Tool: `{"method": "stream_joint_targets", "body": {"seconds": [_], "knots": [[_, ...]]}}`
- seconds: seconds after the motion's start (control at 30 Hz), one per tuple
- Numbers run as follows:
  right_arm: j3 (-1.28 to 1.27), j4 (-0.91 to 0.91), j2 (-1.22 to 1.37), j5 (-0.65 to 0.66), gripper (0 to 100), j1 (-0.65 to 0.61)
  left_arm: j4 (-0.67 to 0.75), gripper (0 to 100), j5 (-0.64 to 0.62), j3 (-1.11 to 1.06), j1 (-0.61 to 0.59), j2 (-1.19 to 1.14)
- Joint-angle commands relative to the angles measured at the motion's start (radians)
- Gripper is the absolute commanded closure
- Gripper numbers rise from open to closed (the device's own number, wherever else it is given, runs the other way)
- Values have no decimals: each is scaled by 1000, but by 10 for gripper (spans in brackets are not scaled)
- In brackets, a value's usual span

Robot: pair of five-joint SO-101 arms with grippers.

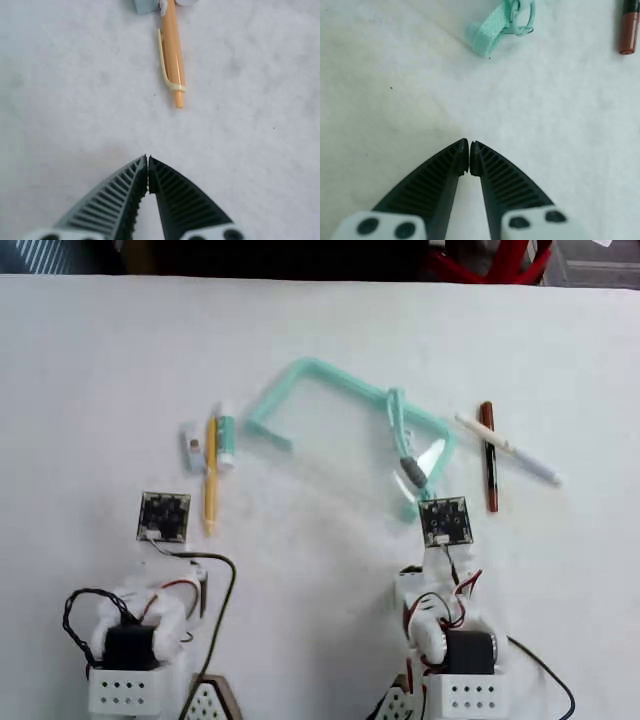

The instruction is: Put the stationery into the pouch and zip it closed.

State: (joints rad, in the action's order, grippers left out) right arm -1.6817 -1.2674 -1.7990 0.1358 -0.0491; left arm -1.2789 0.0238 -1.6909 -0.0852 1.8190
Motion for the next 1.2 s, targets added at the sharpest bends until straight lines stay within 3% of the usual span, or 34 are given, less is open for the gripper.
{"method": "stream_joint_targets", "body": {"seconds": [0.0, 0.93, 1.03, 1.17], "knots": [[-8, -4, -4, -9, 980, -2, -5, 974, -3, -2, 13, 4], [-8, 4, -4, -9, 978, -4, -5, 974, -6, -2, 16, 4], [-8, 156, -4, -9, 977, 4, -5, 974, -3, -2, 16, 4], [11, 565, -4, -9, 977, 4, 28, 973, 0, -2, 16, 4]]}}
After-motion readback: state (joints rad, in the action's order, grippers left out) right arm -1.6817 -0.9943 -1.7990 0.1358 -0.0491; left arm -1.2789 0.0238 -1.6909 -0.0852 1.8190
